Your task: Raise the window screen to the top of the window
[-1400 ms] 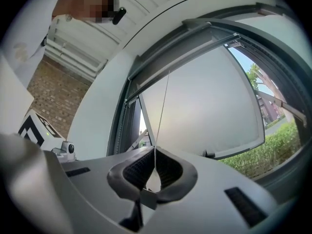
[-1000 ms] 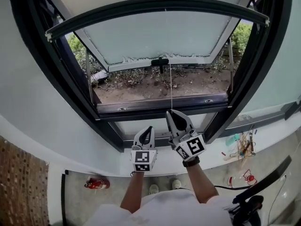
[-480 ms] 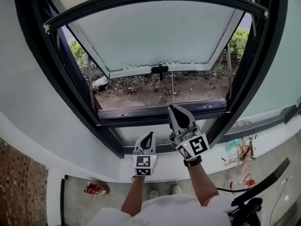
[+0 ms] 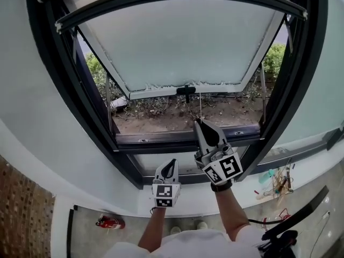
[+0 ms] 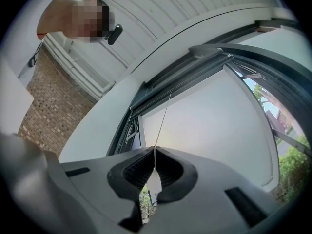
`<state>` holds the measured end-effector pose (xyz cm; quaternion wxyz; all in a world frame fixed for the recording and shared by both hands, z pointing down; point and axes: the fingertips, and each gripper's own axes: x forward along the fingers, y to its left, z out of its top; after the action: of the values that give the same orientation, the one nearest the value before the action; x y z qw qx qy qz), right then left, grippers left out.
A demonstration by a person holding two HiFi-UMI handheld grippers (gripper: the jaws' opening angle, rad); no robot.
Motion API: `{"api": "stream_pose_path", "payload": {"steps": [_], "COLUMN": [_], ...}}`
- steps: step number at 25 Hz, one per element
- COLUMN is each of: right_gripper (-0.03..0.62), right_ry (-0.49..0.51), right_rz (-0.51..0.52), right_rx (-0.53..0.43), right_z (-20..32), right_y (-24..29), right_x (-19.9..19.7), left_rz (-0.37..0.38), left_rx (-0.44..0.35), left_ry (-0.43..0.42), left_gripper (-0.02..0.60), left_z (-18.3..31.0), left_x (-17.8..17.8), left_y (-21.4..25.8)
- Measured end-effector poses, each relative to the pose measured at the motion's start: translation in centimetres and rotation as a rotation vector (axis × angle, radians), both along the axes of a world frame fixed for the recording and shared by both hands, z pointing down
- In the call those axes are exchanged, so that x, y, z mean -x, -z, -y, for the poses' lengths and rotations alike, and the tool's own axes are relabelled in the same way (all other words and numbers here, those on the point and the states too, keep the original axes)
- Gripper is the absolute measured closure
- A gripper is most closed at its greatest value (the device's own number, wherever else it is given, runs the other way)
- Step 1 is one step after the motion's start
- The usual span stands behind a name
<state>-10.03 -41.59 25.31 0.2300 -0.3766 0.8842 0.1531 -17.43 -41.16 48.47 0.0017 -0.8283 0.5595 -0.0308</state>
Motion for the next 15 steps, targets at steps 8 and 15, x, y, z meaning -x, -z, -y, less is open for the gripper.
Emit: {"api": "stream_pose_path", "payload": {"steps": [8, 15], "right_gripper": [0.592, 0.592], "right_ry": [0.007, 0.028], "right_rz": [0.057, 0.015], "right_rx": [-0.098, -0.176], "right_z": [-0.5, -1.5], "right_y": [5.4, 9.1], "right_x": [-0.1, 0.6], "left_rz": [0.01, 0.011], "left_rx": [0.008, 0.015], "left_ry": [-0.016, -0.031], "left_gripper": [0.58, 0.58], "left_z": [0.2, 0.2], "left_x": [-0.8, -1.1], "left_y": [-0.4, -0.2]}}
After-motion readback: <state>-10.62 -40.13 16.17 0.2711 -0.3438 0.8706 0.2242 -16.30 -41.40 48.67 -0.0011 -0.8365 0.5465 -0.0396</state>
